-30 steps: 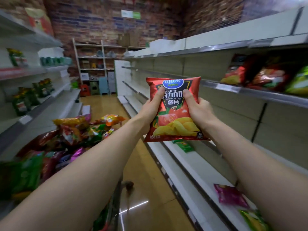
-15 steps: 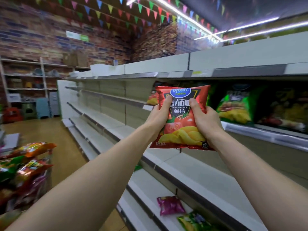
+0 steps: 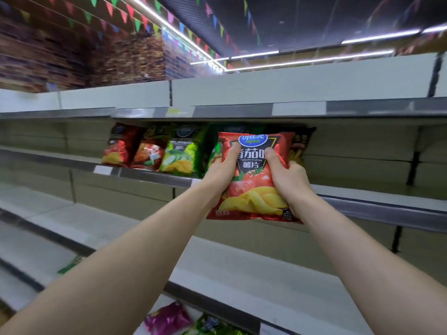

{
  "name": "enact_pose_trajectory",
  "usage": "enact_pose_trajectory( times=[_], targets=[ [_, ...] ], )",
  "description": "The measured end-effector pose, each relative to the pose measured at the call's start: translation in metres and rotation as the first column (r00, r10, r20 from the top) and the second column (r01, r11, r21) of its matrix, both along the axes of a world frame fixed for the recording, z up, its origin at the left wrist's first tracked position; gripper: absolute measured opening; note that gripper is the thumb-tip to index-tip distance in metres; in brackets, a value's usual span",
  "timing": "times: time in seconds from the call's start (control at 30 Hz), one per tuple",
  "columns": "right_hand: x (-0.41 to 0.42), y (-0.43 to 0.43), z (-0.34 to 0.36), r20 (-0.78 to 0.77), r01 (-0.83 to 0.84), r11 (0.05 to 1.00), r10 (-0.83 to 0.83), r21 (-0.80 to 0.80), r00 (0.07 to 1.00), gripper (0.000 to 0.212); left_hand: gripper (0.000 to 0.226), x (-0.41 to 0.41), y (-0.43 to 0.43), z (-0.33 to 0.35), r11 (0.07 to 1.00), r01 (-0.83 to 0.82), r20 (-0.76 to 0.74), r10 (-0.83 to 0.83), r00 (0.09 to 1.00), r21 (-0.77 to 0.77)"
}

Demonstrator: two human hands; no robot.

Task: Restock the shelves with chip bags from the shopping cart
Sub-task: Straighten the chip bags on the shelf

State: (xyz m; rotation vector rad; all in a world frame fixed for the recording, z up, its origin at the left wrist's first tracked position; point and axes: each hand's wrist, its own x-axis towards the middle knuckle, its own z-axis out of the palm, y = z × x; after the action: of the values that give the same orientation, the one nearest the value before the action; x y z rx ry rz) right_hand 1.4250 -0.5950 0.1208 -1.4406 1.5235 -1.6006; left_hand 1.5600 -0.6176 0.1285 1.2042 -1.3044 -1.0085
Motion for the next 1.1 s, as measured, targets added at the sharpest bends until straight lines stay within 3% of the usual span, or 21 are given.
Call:
enact_pose_trajectory(
  times=[0.13, 0.23, 0.37, 0.57, 0.67, 0.87, 1.1],
  targets=[
    [-0.029, -0.018, 0.004, 0.006, 0.068, 0.997, -0.068, 0.037, 0.998, 0.087, 0.114, -0.028, -0.026, 0.008, 0.996, 0.08, 0.027, -0.081, 0.996, 0.038],
    [-0.048, -0.037, 0.008, 0.048, 0.1, 0.991, -0.104, 0.084, 0.993, 0.072, 0.108, -0.044, -0.041, 0.015, 0.99, 0.139, 0.071, -0.141, 0.987, 0.021],
    [-0.061, -0.057, 0.011, 0.082, 0.174, 0.976, -0.185, 0.132, 0.979, 0.078, 0.099, -0.061, -0.067, 0.022, 0.984, 0.177, 0.161, -0.176, 0.971, 0.011],
    [-0.072, -0.078, 0.017, 0.156, 0.183, 0.974, -0.203, 0.133, 0.967, 0.062, 0.092, -0.078, -0.101, 0.027, 0.969, 0.247, 0.15, -0.243, 0.958, -0.012],
    [-0.081, -0.09, 0.02, 0.141, 0.225, 0.967, -0.24, 0.115, 0.96, 0.059, 0.069, -0.087, -0.111, 0.029, 0.964, 0.261, 0.132, -0.253, 0.959, -0.048],
    [-0.088, -0.113, 0.015, 0.089, 0.23, 0.972, -0.234, 0.056, 0.968, 0.053, 0.078, -0.1, -0.136, 0.018, 0.981, 0.131, 0.204, -0.1, 0.974, -0.146],
    [-0.084, -0.129, 0.008, 0.059, 0.271, 0.959, -0.276, 0.087, 0.959, 0.048, 0.065, -0.108, -0.141, 0.0, 0.949, -0.057, 0.266, 0.144, 0.953, -0.309]
  ],
)
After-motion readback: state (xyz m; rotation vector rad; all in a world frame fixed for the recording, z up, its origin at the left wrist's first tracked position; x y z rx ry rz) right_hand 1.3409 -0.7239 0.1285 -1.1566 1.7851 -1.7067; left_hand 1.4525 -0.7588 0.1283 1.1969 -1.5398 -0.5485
